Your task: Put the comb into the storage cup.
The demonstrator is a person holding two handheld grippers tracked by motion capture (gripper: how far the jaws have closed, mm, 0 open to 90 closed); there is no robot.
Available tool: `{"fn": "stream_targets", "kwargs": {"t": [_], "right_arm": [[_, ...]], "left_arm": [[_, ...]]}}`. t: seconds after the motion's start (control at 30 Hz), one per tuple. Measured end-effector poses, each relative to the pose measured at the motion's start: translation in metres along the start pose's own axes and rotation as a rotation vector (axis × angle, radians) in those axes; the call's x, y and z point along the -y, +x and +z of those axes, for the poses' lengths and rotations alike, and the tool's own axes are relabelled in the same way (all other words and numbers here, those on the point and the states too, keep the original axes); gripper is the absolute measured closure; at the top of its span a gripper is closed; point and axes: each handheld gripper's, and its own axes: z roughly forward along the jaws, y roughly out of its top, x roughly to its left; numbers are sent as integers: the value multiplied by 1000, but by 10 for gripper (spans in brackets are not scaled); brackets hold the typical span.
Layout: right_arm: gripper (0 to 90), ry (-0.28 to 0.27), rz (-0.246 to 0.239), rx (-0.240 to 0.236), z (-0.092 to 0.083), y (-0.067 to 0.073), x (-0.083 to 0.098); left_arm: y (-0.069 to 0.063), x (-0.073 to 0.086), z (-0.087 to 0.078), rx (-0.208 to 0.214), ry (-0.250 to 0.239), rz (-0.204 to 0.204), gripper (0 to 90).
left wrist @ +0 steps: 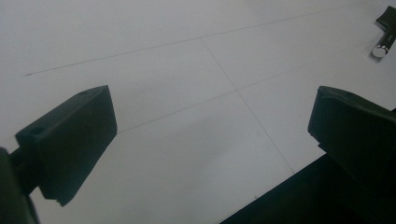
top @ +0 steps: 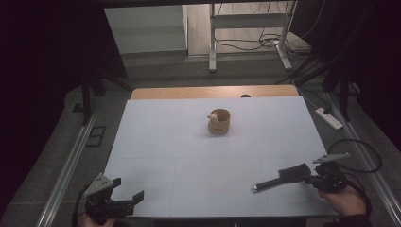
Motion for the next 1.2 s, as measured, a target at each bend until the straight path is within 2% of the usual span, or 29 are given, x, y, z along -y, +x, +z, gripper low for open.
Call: {"fn": "stream_targets", "kwargs": {"t": [0.37,0.5,0.67,1.2], "right_arm": [[900,49,15,-6,5,-4,5],[900,45,19,-9,7,-4,2],[900,28,35,-21,12,-6,-6],[900,-4,2,10,35,-2,-40]], "left_arm": [[0,0,0,3,0,2,14],[0,0,0,2,1,4,14],[0,0,1,1,4,5,15],[0,-1,1,1,9,-4,15]]}}
